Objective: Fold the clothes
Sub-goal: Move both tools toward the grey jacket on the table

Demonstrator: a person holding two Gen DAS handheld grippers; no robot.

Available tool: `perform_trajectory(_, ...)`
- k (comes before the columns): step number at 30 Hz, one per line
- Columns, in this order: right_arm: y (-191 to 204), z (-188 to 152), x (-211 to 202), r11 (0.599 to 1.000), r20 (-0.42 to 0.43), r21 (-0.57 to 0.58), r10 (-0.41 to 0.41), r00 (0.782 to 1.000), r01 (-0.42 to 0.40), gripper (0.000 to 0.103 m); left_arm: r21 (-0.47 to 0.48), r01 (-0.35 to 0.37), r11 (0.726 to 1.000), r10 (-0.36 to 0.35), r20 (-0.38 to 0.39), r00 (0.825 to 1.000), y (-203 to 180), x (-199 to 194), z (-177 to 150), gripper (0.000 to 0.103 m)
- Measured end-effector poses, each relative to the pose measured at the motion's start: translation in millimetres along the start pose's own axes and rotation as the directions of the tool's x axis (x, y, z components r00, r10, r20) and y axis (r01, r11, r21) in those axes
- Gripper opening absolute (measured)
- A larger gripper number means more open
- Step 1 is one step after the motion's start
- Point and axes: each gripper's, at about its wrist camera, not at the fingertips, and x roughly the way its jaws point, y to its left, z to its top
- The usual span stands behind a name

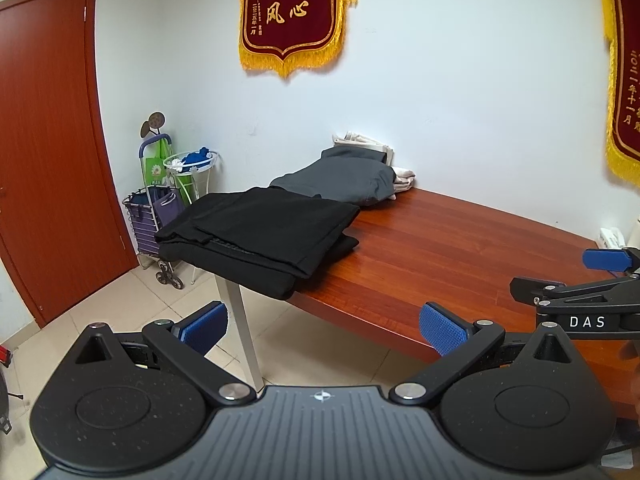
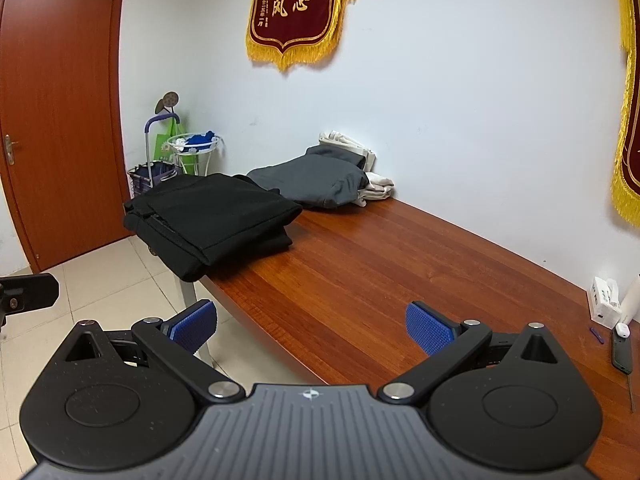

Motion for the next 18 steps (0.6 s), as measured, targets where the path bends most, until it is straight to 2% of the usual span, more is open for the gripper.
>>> perform_trajectory(18,39.9,18.9,30.0,0.999,0.012,0.02,-0.043,0.999,0.042,0.102,0.024,0.034,0.999,-0.034,0.014,0.999,49.1,31.2,16.0,0.103)
